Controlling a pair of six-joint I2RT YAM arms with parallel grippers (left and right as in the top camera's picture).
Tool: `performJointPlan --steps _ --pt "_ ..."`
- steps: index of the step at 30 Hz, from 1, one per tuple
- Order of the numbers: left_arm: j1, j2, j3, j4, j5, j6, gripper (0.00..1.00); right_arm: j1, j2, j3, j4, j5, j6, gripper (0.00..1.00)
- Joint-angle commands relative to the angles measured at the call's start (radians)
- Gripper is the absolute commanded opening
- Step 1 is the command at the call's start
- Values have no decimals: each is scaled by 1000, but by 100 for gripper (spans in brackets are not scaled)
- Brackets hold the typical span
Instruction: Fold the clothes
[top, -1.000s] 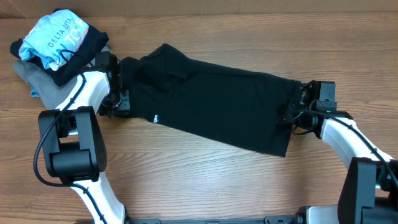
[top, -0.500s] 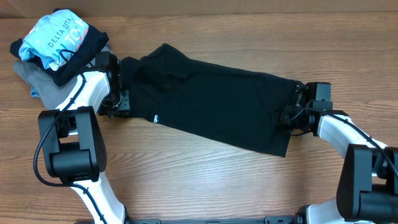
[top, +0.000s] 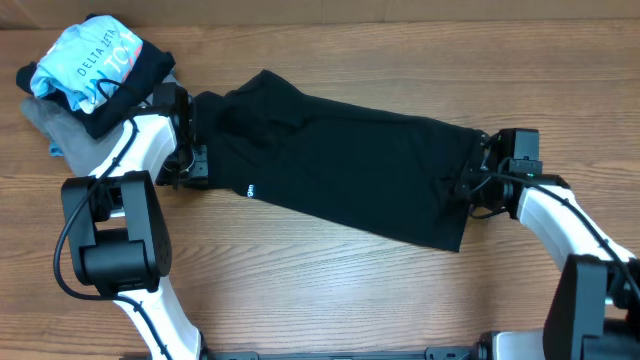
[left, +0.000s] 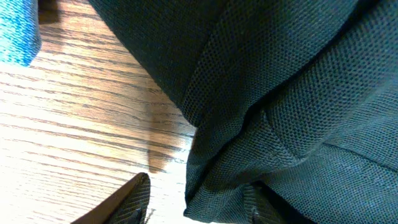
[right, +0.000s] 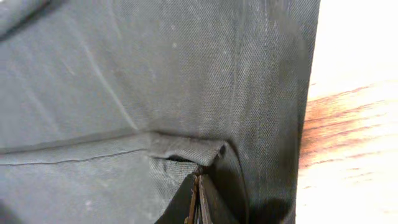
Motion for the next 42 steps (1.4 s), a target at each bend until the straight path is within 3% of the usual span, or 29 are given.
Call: performJointPlan --steps 1,3,5,7,17,19,26,35,42 --pt "-15 52 -36 8 85 12 56 -2 -26 27 -12 14 -3 4" --pt "-16 52 -36 8 85 12 57 -2 -24 26 -19 14 -4 12" --pt "-16 52 -36 10 85 12 57 -2 -24 21 -13 22 -7 30" --pt "-16 52 -36 12 86 12 58 -2 -23 11 1 54 -7 39" --pt "-16 52 -36 12 93 12 59 -2 57 -29 109 53 -7 44" --pt "-16 52 -36 11 93 12 59 -2 83 -29 117 36 -7 43" --pt "-16 52 -36 11 93 12 59 -2 118 -27 130 -19 -8 21" --pt "-16 52 -36 11 93 12 60 -2 85 -17 118 -54 -8 5" --pt "-15 52 -36 10 92 12 59 -2 37 16 35 -18 -5 4"
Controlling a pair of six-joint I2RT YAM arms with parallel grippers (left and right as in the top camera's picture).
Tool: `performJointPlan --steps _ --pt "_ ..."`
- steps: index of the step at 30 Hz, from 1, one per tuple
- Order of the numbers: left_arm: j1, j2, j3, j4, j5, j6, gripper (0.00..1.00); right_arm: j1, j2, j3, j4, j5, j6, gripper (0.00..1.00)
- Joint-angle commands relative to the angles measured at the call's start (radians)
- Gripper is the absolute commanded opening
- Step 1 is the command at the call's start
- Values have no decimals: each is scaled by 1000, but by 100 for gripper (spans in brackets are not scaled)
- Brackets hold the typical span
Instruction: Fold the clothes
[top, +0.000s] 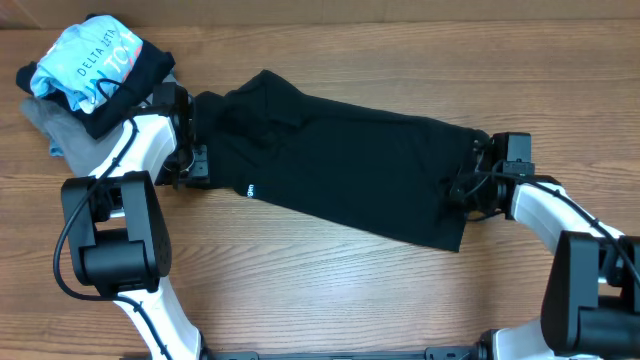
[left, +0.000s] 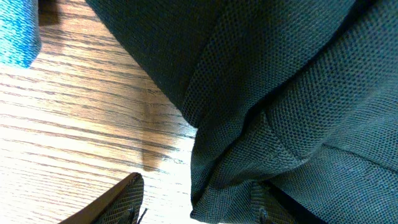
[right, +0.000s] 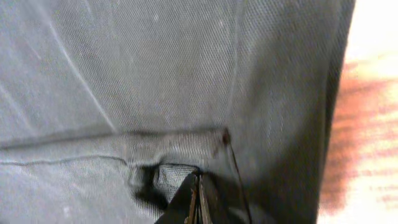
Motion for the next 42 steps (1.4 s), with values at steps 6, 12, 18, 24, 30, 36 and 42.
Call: performJointPlan --steps 6,12,18,24,30,36,42 --pt "-15 53 -35 7 90 12 63 -2 -135 54 -104 92 8 4" --pt "-14 53 -21 -2 90 12 78 -2 -217 54 -157 144 34 4" --pt "-14 53 8 -32 90 20 87 -2 -241 54 -194 185 35 4" --pt "-14 53 14 -35 91 20 90 -2 -241 53 -180 257 68 7" --pt "-14 53 14 -35 91 20 91 -2 -232 51 -124 260 63 38" --pt "-14 53 14 -35 91 19 91 -1 -154 51 -52 143 22 41" --pt "-14 53 14 -38 91 20 92 -1 -35 52 72 66 23 41"
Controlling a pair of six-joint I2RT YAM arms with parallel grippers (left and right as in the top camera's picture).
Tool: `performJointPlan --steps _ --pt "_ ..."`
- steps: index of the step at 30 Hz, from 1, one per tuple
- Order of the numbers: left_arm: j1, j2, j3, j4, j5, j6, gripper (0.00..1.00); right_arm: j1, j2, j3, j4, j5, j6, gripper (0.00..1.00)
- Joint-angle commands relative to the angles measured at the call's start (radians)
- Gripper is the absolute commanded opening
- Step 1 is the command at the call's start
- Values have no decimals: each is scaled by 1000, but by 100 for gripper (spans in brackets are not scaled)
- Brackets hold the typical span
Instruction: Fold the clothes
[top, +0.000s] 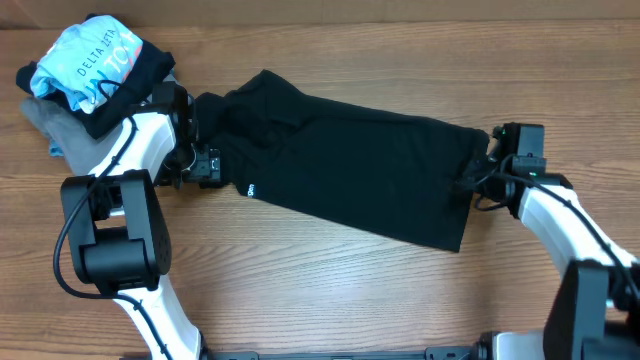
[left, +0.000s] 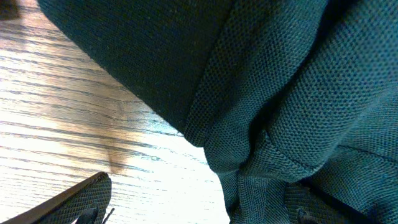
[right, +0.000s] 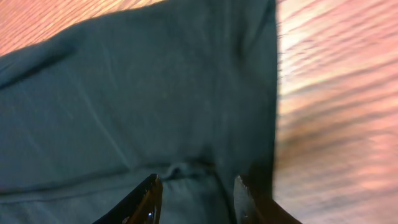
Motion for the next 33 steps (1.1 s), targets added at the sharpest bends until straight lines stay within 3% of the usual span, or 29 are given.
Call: performJointPlan --steps 1,9,15,19,33 --pt "-18 45 -7 -6 31 16 92 -2 58 22 43 -60 -8 41" --pt "-18 45 -7 -10 31 16 92 -2 143 22 70 -127 -6 38" --pt "-18 45 -7 -9 31 16 92 -2 146 22 67 -127 -9 21" --pt "-18 45 -7 -9 31 16 92 -2 143 24 54 -127 -9 4" --pt "-18 45 -7 -10 31 16 91 -2 -66 24 -92 -109 -9 4"
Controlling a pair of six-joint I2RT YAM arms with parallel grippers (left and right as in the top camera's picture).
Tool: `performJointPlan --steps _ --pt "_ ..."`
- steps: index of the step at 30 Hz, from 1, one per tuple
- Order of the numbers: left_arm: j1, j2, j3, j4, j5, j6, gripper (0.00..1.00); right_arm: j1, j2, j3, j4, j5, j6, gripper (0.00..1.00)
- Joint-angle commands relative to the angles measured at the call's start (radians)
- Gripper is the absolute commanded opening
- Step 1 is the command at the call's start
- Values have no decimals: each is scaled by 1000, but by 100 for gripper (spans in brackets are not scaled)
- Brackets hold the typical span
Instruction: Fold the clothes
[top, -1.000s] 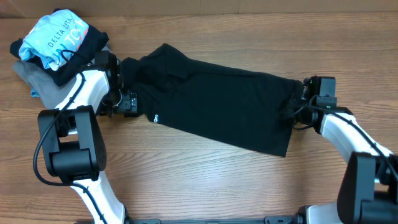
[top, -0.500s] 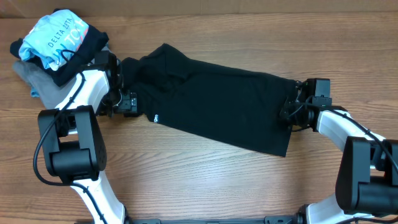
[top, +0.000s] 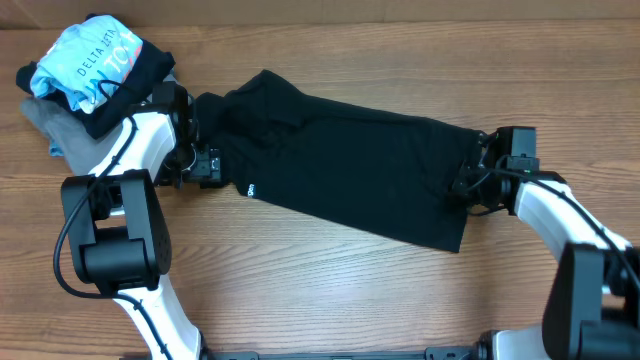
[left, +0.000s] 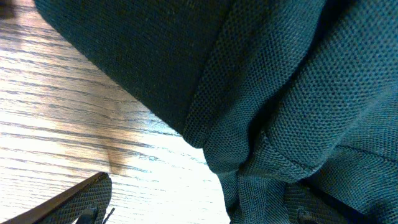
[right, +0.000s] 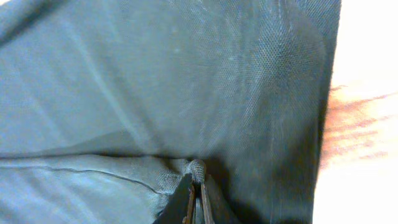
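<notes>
A black garment (top: 340, 170) lies stretched in a long band across the wooden table (top: 330, 290). My left gripper (top: 205, 165) sits at its left end. In the left wrist view this gripper (left: 199, 211) is open wide, one finger (left: 87, 199) over bare wood and the other against the bunched black cloth (left: 292, 93). My right gripper (top: 470, 185) is at the garment's right end. Seen from the right wrist, that gripper (right: 198, 190) is shut on a small pinched ridge of the black fabric (right: 196, 168) near a seam.
A pile of other clothes (top: 85, 65) lies at the back left: a light blue printed shirt on black and grey pieces, close behind my left arm. Bare wood shows along the table's front.
My right gripper was open at the garment's right hem and is now shut on a pinch of fabric slightly further in. The left gripper and the garment have not visibly moved.
First my right gripper was shut on cloth near the right hem, and it stayed so while sitting a little further inward. Then it was open back at the hem, and now it pinches the fabric again. My left gripper stayed open, now wider, at the left end.
</notes>
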Motion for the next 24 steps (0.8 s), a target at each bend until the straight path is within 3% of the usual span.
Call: performJointPlan --steps 1,6,13,24 --pt "-18 44 -10 -6 28 16 91 -2 -103 22 -28 26 -4 4" --pt "-18 44 -10 -5 28 16 91 -2 -153 22 -112 182 34 4" --pt "-18 44 -10 -5 28 16 92 -16 -151 22 -100 264 35 4" --pt "-18 44 -10 -5 28 16 94 -153 -125 21 -102 209 56 4"
